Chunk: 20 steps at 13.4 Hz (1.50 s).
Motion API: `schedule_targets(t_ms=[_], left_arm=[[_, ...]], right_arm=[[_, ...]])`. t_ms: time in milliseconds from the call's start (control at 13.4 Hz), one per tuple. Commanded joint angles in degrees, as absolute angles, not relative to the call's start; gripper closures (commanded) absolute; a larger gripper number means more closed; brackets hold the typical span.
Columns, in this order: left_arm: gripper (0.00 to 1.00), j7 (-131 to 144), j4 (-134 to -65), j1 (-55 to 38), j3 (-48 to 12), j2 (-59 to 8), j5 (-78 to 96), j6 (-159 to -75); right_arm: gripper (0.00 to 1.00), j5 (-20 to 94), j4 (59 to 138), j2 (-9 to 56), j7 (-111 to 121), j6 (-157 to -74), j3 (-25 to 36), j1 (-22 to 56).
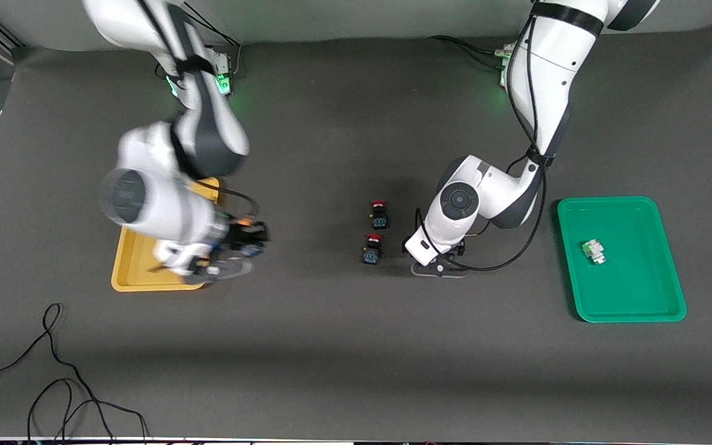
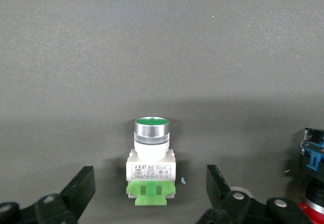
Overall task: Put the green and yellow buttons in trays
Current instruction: 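Grasp the yellow button with the right gripper while the left gripper grasps the green button, then carry the yellow button to the yellow tray while the left gripper carries the green button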
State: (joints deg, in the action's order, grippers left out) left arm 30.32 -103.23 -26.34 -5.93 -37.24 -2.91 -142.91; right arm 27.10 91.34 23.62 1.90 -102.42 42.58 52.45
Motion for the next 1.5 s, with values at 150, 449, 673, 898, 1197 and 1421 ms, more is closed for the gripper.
schedule_targets(t_ms=[150, 449, 673, 898, 1197, 1421], left_arm=[[0.82, 31.46, -103.97, -26.72, -5.45, -37.35, -3.87, -144.32], [0.94, 32.34, -103.8, -24.62, -5.27, -33.94, -3.08, -142.74], [0.91, 34.28, -102.66, -23.56, -5.36, -24.21, -2.47, -128.91], [0.9, 30.87, -100.29, -20.49, -5.28, -14.1, 1.05, -111.14], [0.88, 10.51, -100.37, -4.26, -5.19, -7.92, 1.06, -98.81], [0.87, -4.61, -100.72, 8.83, -5.01, -9.3, -1.13, -99.74]], right_arm=[[1.0, 18.65, 93.07, 19.78, 9.71, -93.87, 52.8, 52.39], [1.0, 18.63, 98.6, 20.56, 19.33, -98.68, 57.39, 48.97], [1.0, 18.63, 107.37, 20.65, 21.09, -109.3, 57.39, 48.16], [1.0, 19.33, 116.43, 20.92, 21.09, -118.98, 57.3, 48.34], [1.0, 20.47, 124.18, 25.64, 21.45, -131.81, 56.08, 48.43], [1.0, 29.23, 124.89, 29.95, 26.08, -133.24, 55.37, 48.16]])
